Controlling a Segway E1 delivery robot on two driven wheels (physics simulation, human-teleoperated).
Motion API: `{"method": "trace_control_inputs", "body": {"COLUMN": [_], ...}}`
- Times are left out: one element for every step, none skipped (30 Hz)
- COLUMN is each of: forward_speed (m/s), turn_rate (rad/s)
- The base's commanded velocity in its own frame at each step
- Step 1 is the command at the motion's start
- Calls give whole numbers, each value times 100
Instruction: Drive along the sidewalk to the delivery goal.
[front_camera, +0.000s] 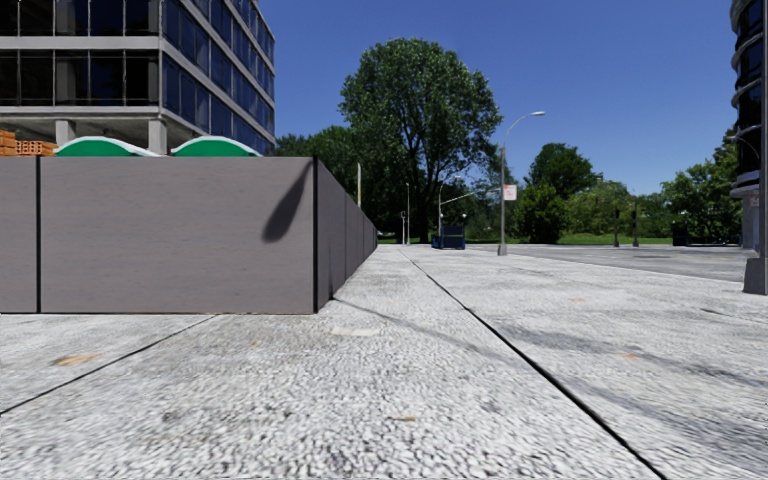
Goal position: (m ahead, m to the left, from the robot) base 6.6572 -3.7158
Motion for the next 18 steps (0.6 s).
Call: {"method": "trace_control_inputs", "body": {"forward_speed": [137,136,136,136,136,136,136,136,136,136,136,136,137,143,143,149,151,152], "turn_rate": [0,-8,-16,-16,-20,-22,-27,-27,-31,-34,-39,-39,-45,-53,-53,-56,-56,-57]}}
